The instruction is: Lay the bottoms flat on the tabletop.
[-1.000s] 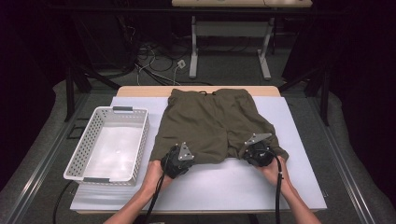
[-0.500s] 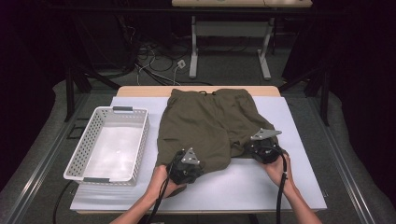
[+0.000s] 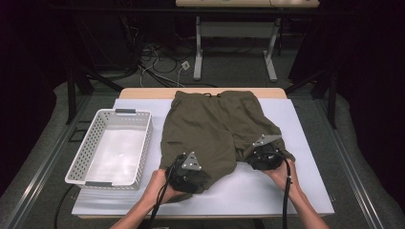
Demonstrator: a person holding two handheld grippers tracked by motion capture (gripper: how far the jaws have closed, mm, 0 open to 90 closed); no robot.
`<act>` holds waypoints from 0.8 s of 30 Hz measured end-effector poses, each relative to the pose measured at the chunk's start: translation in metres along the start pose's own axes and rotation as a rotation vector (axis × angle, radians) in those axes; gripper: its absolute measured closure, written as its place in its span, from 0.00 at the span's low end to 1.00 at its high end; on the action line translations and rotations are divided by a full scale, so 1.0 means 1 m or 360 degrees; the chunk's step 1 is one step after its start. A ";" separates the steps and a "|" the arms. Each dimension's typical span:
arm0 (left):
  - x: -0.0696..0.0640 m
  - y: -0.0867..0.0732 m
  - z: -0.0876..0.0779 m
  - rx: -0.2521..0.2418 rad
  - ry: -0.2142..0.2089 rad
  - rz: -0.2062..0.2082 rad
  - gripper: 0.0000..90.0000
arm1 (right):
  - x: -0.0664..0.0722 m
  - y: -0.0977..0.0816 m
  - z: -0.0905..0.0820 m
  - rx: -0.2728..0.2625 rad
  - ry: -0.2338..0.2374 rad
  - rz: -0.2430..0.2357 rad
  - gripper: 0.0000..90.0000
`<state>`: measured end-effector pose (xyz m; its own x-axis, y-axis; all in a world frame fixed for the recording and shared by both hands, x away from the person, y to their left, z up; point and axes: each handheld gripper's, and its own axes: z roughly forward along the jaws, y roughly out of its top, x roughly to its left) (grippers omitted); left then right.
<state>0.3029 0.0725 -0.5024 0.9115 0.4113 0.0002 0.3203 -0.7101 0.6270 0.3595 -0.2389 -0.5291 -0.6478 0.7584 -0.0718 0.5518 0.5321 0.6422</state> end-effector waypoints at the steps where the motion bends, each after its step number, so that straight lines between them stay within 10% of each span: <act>1: 0.000 -0.002 -0.002 -0.0002 0.0022 -0.0008 0.55 | 0.001 0.000 0.000 -0.0018 -0.0002 0.0007 0.56; 16: -0.006 -0.046 0.001 0.0169 0.0066 -0.0051 0.51 | 0.032 -0.007 -0.026 -0.0051 0.0108 -0.0026 0.59; 24: 0.001 -0.052 0.009 0.0163 0.0073 -0.0046 0.92 | 0.049 0.001 -0.004 -0.0050 0.0275 -0.0011 0.58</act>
<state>0.2895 0.1047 -0.5420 0.8894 0.4568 0.0203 0.3733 -0.7511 0.5445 0.3260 -0.2031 -0.5287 -0.7337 0.6773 0.0545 0.5321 0.5227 0.6661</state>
